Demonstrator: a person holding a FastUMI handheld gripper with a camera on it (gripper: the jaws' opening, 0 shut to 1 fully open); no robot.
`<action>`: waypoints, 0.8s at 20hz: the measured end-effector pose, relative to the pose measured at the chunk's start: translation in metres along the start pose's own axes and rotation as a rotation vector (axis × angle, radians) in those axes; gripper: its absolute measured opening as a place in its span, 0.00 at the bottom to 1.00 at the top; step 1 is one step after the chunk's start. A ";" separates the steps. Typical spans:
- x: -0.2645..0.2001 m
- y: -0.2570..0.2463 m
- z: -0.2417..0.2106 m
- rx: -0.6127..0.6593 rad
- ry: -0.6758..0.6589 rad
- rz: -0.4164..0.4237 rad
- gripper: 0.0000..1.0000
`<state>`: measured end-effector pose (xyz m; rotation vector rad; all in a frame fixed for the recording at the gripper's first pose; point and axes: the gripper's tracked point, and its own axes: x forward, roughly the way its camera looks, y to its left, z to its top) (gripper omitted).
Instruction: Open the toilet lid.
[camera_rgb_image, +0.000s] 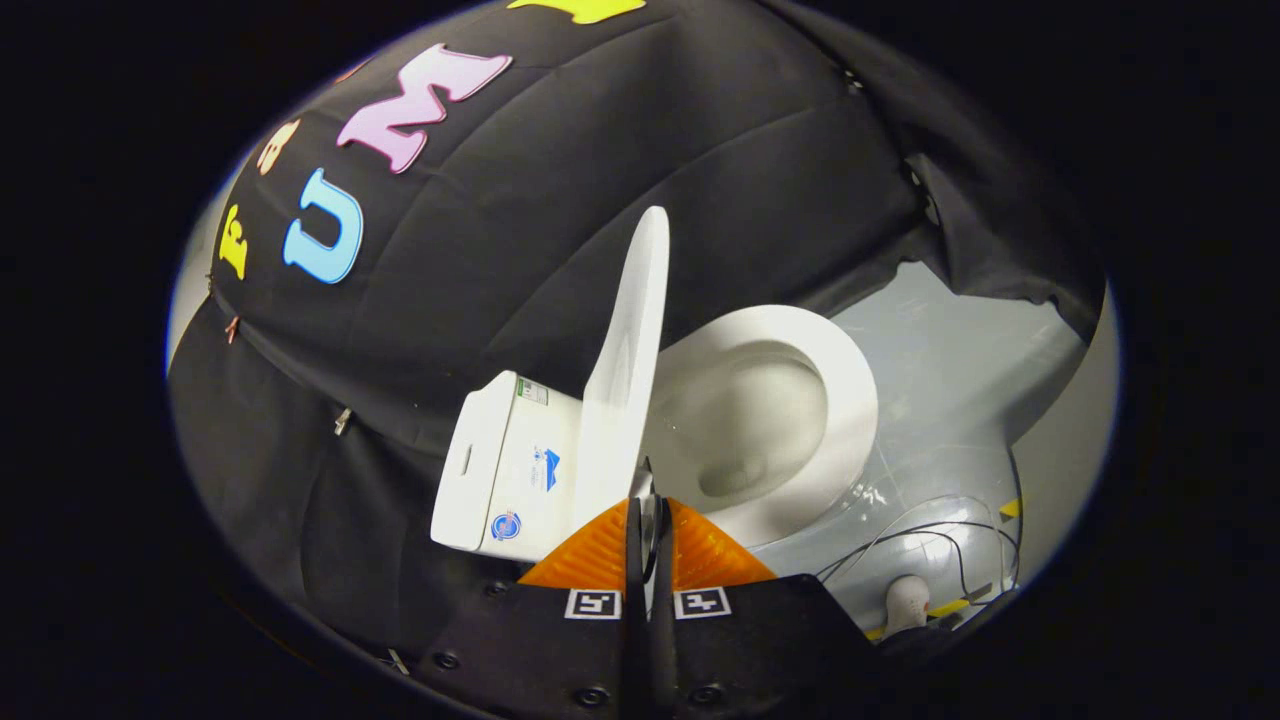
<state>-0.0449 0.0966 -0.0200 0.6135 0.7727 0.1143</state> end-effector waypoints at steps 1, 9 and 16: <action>-0.001 0.006 -0.001 -0.026 0.005 -0.019 0.05; -0.006 0.034 0.004 -0.115 0.030 -0.109 0.05; -0.007 0.050 0.006 -0.144 0.030 -0.145 0.05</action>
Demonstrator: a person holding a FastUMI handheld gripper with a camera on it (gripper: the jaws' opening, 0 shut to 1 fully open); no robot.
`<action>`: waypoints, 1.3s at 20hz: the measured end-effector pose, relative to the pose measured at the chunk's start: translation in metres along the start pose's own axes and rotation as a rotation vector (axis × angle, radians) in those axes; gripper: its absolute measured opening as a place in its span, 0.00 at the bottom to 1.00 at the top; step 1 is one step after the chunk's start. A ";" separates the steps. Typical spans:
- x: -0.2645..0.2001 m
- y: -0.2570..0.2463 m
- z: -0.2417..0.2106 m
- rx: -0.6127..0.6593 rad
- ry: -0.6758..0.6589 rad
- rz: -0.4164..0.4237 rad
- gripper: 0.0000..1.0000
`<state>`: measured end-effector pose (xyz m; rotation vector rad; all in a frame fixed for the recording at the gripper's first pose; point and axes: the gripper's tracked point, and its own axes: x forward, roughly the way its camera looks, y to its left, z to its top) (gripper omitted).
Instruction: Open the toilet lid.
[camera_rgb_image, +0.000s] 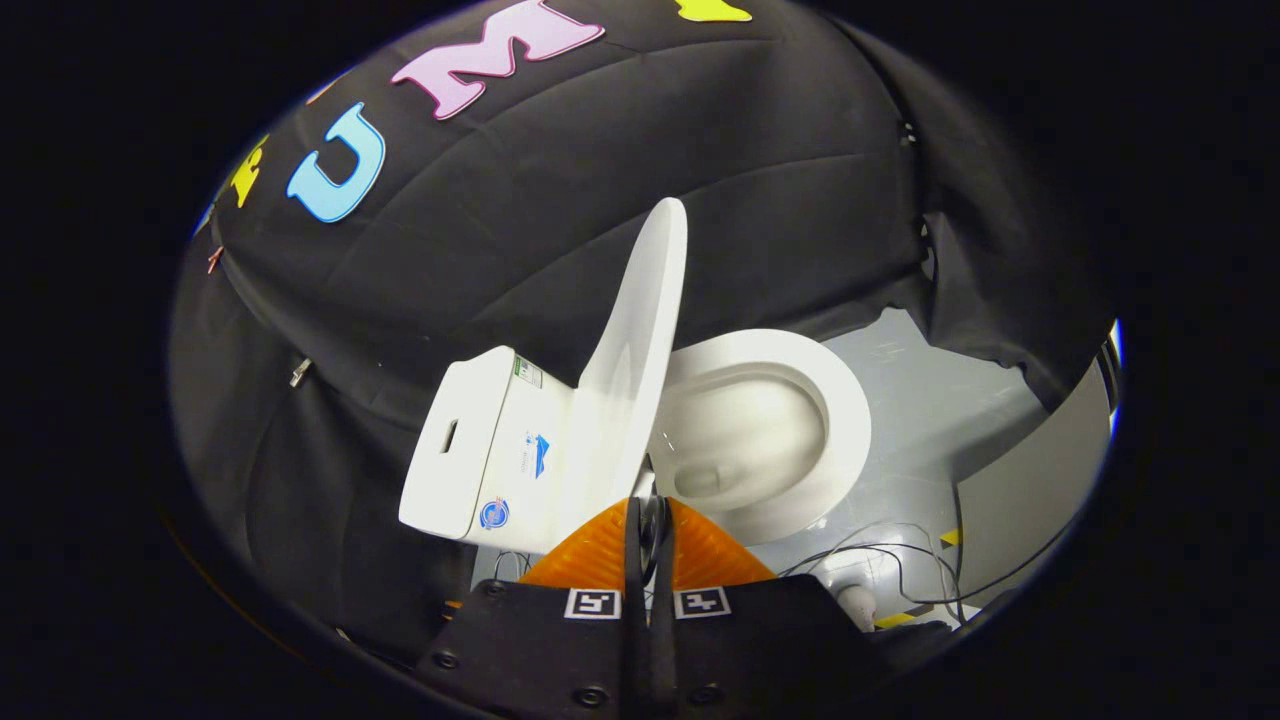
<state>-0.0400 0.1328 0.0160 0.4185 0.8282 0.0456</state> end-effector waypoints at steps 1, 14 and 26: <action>0.000 0.006 0.000 -0.007 0.005 -0.004 0.05; -0.007 0.039 0.005 -0.129 0.001 -0.105 0.05; -0.010 0.117 0.002 -0.304 -0.065 -0.212 0.05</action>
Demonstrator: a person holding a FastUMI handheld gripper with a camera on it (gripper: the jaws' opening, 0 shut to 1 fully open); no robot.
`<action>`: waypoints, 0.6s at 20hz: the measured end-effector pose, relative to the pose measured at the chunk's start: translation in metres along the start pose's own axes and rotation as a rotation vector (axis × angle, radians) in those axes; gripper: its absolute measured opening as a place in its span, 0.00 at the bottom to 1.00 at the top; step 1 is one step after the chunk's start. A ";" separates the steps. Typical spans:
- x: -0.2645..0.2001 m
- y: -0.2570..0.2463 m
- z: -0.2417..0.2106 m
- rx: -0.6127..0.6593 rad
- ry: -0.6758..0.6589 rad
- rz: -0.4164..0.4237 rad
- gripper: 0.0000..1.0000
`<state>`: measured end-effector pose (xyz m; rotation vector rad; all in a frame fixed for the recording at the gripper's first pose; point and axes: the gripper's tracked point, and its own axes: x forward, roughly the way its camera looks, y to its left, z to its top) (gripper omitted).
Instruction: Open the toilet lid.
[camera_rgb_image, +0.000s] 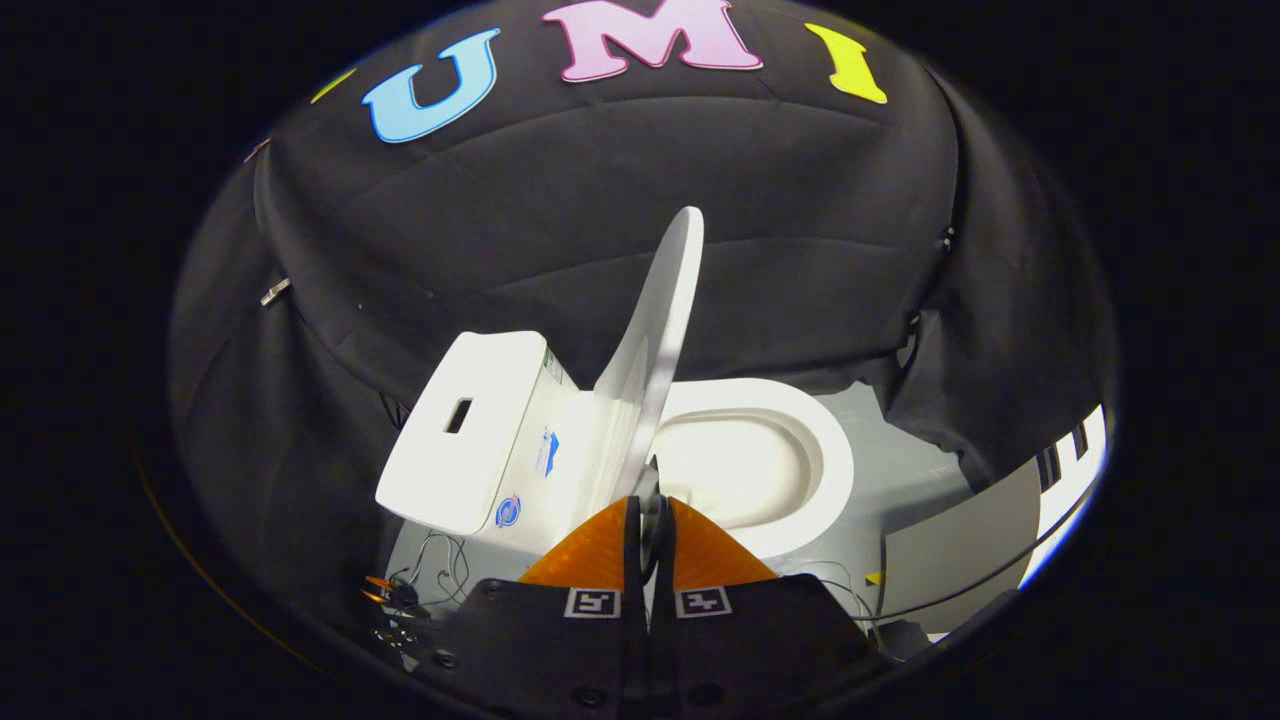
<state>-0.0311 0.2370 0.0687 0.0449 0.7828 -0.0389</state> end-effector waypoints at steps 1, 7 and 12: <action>-0.002 0.006 0.000 -0.026 -0.003 -0.015 0.06; -0.007 0.050 0.009 -0.082 -0.028 -0.055 0.05; -0.005 0.082 0.012 -0.133 -0.063 -0.086 0.06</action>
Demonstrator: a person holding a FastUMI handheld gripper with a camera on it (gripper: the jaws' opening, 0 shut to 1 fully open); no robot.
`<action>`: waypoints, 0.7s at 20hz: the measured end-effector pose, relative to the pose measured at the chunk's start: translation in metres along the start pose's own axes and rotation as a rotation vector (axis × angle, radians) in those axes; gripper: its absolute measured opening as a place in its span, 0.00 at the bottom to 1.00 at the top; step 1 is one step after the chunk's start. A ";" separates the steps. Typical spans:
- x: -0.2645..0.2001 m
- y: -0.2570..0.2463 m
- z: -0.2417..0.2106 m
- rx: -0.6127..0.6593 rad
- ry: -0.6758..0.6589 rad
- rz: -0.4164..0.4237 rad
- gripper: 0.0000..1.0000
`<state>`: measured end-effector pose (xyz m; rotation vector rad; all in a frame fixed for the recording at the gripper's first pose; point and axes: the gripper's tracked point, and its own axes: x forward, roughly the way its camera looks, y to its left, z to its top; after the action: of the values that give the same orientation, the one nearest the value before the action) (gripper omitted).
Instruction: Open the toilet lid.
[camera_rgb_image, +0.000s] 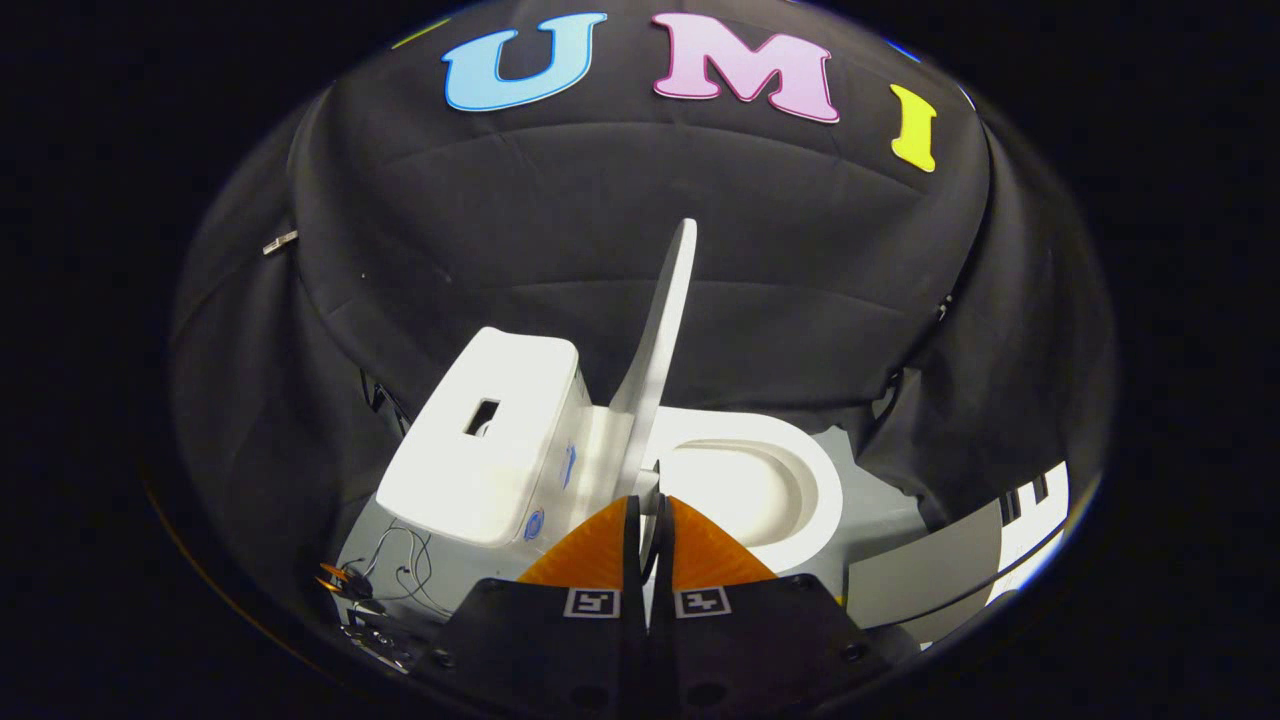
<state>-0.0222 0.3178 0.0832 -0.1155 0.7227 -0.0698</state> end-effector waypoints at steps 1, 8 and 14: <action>-0.001 0.007 0.001 0.001 -0.004 -0.003 0.05; -0.001 0.039 0.007 -0.051 -0.039 -0.078 0.06; 0.001 0.076 0.010 -0.100 -0.067 -0.095 0.07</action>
<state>-0.0131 0.3938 0.0798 -0.2467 0.6539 -0.1204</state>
